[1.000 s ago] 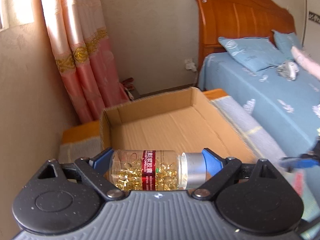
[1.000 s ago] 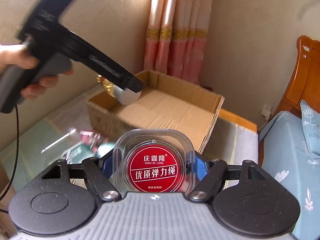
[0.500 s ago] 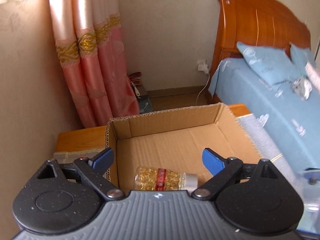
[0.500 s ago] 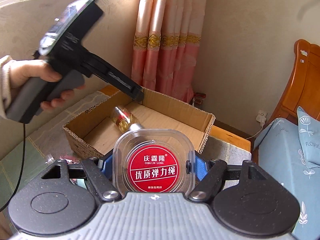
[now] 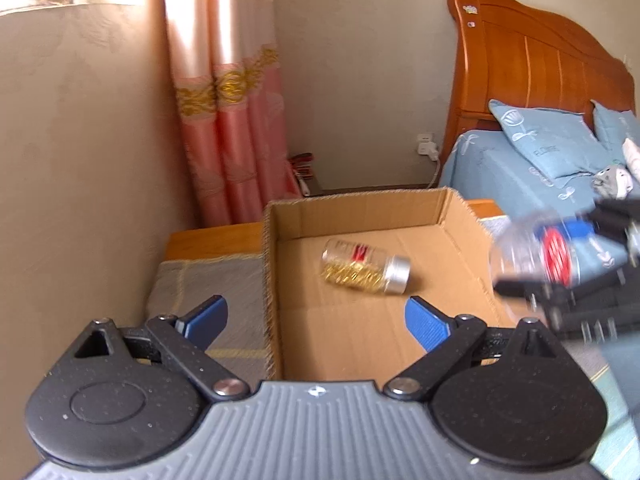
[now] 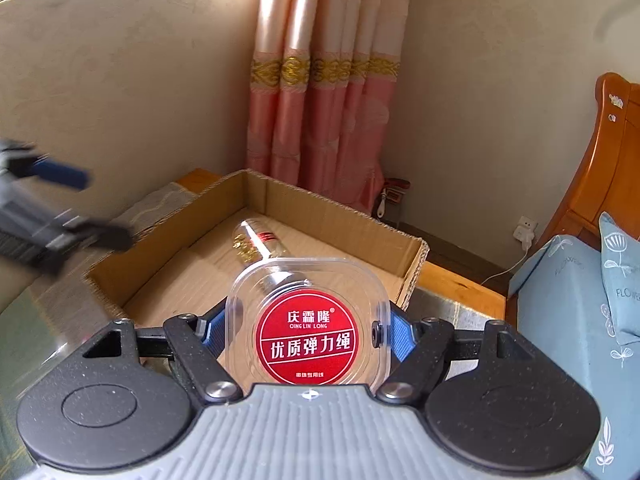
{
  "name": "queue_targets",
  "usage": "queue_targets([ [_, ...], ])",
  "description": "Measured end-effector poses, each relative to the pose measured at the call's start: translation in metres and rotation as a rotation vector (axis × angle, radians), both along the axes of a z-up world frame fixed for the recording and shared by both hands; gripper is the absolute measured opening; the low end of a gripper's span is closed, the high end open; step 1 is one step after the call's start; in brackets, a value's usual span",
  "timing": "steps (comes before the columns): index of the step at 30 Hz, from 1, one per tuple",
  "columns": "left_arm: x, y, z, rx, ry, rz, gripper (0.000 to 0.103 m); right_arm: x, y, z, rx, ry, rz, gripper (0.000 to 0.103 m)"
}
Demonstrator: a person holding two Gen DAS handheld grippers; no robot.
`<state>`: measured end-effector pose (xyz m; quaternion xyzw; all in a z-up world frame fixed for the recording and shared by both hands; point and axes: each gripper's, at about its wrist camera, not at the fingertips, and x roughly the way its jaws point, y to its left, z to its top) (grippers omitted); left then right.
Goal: Organize rigid objects
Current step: 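Release the capsule bottle into the cardboard box while the right tool drops the clear box in, then grasp the clear plastic jar with the left tool while the right tool grasps the toy train car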
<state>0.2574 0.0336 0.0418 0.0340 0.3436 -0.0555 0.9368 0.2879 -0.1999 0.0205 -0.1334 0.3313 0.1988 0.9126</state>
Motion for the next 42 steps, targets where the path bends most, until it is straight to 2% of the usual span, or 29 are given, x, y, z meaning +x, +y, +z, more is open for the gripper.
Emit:
queue_targets([
  [3, -0.016, 0.003, -0.003, 0.015, -0.005, 0.032, 0.095, 0.019, 0.0, -0.005, -0.002, 0.028, -0.019, 0.08],
  [9, -0.035, 0.011, -0.009, -0.032, -0.009, 0.054, 0.095, 0.058, 0.008, -0.016, -0.017, 0.07, -0.056, 0.082],
  [11, -0.038, 0.011, -0.013, -0.036, -0.002, 0.055, 0.095, 0.062, 0.01, -0.019, -0.022, 0.074, -0.078, 0.097],
  [12, -0.04, 0.011, -0.015, -0.034, 0.002, 0.058, 0.095, 0.062, 0.01, -0.019, -0.023, 0.07, -0.08, 0.101],
  [21, -0.057, 0.012, -0.022, -0.023, 0.005, 0.054, 0.095, 0.018, 0.0, -0.008, 0.007, 0.052, -0.033, 0.103],
  [31, -0.075, 0.015, -0.032, -0.024, 0.014, 0.066, 0.095, -0.042, -0.008, -0.011, 0.02, 0.035, 0.001, 0.103],
  [37, -0.088, 0.013, -0.049, 0.02, 0.041, 0.051, 0.095, -0.085, -0.016, -0.036, 0.022, 0.032, -0.082, 0.103],
  [42, -0.101, 0.017, -0.066, -0.002, 0.086, 0.046, 0.095, -0.113, -0.018, -0.064, 0.059, 0.068, -0.207, 0.103],
])
